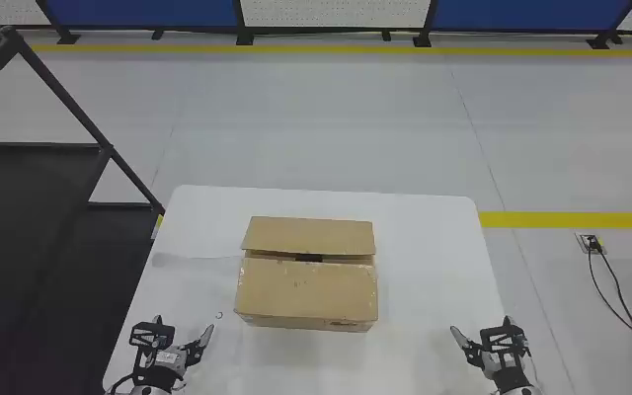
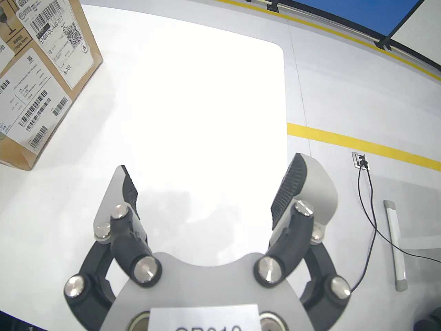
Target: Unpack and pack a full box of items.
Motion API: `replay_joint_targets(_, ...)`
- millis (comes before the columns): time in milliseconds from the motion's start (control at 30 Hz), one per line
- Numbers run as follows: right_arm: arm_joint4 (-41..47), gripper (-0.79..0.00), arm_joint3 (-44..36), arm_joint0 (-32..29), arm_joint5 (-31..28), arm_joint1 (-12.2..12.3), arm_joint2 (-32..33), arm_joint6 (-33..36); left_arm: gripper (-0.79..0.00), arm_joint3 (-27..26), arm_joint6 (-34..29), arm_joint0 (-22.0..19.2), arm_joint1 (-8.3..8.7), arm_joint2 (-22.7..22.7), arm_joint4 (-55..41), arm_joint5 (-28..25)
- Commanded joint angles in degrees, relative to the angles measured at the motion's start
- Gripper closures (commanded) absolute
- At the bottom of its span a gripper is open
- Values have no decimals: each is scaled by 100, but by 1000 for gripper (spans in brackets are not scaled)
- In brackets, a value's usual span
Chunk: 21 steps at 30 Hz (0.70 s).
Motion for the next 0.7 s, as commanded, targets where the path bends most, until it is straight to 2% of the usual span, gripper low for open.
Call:
replay_joint_targets(0, 0, -785, 0, 0, 0, 0, 0, 0, -785, 0, 0, 0, 0, 0, 0, 0)
replay_joint_targets(267, 0, -784, 0, 0, 0, 0, 0, 0, -784, 0, 0, 0, 0, 0, 0, 0)
replay_joint_targets(333, 0, -785, 0, 0, 0, 0, 0, 0, -785, -60, 291, 4, -4, -13, -77, -103)
replay_joint_targets(433, 52, -785, -110, 39, -128, -7, -75, 10, -785, 117, 551, -45, -20, -102, -215, -40)
replay_joint_targets(567, 268, -785, -592, 113, -641, -7, -208, 280, -785, 201, 641, -153, -8, -424, -741, -407)
replay_joint_targets(667, 324, -785, -1012, 237, -794, -12, -312, 548, -785, 244, 734, -196, 13, -680, -1084, -833)
